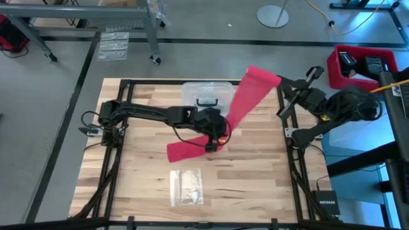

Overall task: Roll bandage
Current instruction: Roll the red bandage

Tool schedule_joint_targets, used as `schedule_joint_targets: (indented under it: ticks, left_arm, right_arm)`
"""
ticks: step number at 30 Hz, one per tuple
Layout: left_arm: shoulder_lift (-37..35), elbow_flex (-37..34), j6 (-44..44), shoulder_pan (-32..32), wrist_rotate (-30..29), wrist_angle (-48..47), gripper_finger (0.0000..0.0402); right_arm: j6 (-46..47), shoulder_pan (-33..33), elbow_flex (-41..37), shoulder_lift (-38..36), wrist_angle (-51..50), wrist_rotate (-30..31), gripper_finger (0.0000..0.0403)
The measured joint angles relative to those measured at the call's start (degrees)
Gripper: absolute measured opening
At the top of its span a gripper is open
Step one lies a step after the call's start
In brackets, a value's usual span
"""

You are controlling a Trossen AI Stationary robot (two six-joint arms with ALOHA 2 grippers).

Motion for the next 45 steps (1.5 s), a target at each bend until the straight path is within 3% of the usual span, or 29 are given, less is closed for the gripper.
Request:
schedule_joint_targets:
  ticks: [14, 22, 29, 32, 38, 45]
  left_arm:
    - [1.4, 0.0, -1.8, -0.1, -1.1, 1.9, 0.0021]
    - [1.0, 0.7, -1.4, 0.8, -1.2, -1.3, 0.0134]
    - [0.1, 8.8, 0.7, 0.9, -1.1, -11.4, 0.0209]
    - [-2.0, 10.9, 1.4, 0.9, -1.5, -14.1, 0.0217]
    - [-7.1, 11.7, 1.2, 1.0, -7.9, -16.6, 0.0213]
    - [-10.1, 11.6, -1.7, 1.6, -9.1, -24.3, 0.0212]
  right_arm:
    - [0.2, 0.0, 0.8, -0.1, -3.5, -1.4, 0.0007]
    - [1.8, 0.0, 0.8, -0.1, -5.8, -1.4, 0.0013]
    - [1.8, 0.0, 0.8, -0.1, -6.5, -1.3, 0.0006]
    - [1.8, 0.0, 0.8, -0.1, -6.4, -1.3, 0.0007]
    - [1.8, 0.0, 0.8, -0.1, -6.0, -1.4, 0.0006]
    - [1.6, 0.1, 0.8, -0.2, -4.0, -2.4, 0.0007]
